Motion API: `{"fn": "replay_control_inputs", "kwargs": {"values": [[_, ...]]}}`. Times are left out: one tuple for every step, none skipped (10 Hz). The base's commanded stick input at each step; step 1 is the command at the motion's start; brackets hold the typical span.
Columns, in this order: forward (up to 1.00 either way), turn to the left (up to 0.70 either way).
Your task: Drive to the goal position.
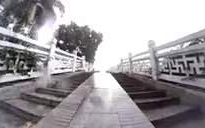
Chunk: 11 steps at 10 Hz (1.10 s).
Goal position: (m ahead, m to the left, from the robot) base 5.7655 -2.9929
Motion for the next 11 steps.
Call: {"fn": "replay_control_inputs", "kwargs": {"values": [[0.45, 0.0], [0.45, 0.0], [0.45, 0.0], [0.45, 0.0], [0.45, 0.0], [0.45, 0.0], [0.45, 0.0], [0.45, -0.01], [0.45, -0.16], [0.45, -0.26], [0.45, -0.25]]}}
